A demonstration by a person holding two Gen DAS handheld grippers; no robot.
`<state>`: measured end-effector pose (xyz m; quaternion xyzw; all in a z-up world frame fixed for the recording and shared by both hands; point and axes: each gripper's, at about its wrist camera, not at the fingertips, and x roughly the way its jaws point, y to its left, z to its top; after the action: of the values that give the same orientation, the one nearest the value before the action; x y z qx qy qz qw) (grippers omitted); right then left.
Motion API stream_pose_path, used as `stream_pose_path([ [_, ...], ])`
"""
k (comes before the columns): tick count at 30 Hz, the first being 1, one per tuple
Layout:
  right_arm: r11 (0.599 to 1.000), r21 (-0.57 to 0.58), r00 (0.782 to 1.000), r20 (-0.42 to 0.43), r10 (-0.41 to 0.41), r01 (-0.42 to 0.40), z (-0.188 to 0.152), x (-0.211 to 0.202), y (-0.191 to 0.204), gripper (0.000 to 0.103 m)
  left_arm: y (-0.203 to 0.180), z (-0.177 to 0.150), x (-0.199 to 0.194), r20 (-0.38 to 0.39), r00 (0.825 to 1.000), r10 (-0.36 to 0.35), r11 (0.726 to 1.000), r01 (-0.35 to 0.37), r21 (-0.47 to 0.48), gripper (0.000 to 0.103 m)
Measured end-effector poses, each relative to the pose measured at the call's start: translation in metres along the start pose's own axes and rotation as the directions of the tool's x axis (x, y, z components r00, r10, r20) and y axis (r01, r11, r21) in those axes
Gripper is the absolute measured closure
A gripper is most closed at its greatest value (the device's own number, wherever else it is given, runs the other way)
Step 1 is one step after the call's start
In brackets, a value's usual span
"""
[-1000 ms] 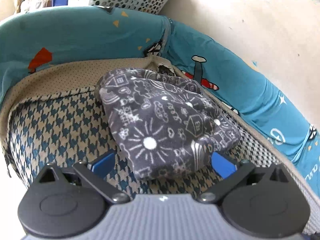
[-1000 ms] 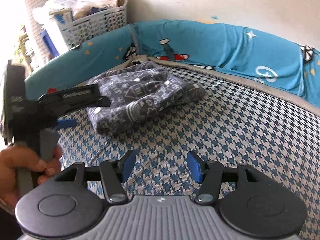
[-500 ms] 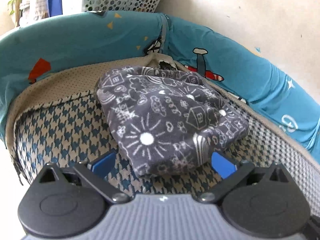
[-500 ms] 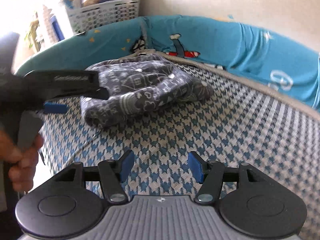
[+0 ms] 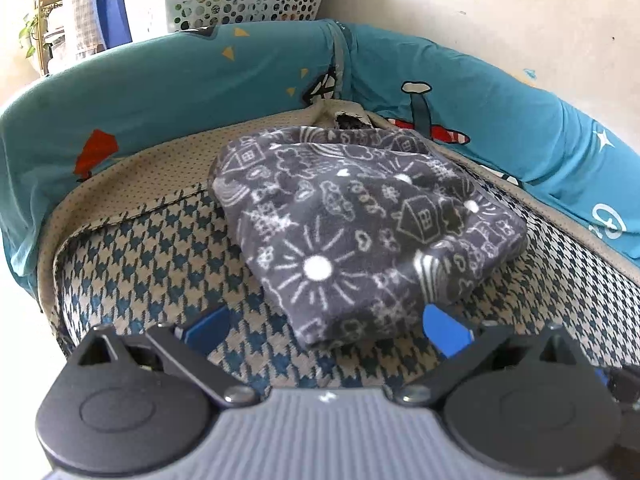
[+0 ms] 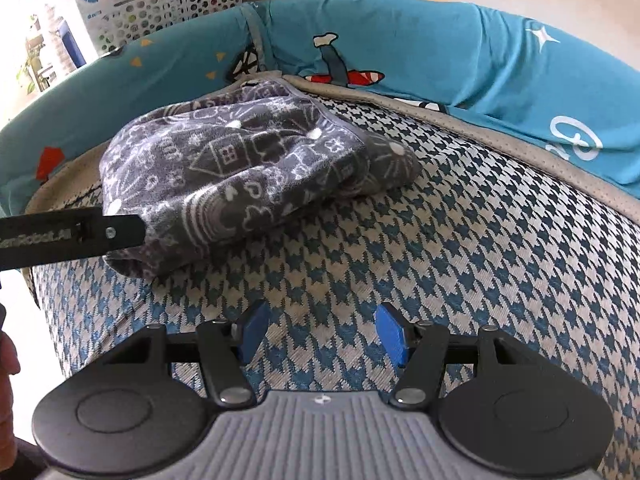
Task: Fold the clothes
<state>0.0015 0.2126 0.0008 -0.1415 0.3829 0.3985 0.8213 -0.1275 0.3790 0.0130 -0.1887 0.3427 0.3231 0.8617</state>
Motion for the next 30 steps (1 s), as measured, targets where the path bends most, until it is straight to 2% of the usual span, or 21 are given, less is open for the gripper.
stream_pose_path([
  [7,0.999,0.031,0.999,-0.025,-0.022,0.022,0.0012,0.0069,-0.0028,0.045,-0.0029,-0.0022,0.0022,-0.007,1.000,0.020,0.999,-0.020,0.031,0.000],
  [16,0.999,0.006,0.999,-0.020,-0.045,0.045,0.0001,0.0006,-0.0024,0.045,-0.0074,-0.0062,0.0033,-0.011,0.999,0.039,0.997,-0.038,0.065,0.000],
  [30,0.999,-0.014,0.999,-0.025,-0.048,0.048,-0.0017,-0.0006,-0.0001,0.045,-0.0055,-0.0082,0.0047,-0.032,0.999,0.031,0.998,-0.030,0.049,0.000],
])
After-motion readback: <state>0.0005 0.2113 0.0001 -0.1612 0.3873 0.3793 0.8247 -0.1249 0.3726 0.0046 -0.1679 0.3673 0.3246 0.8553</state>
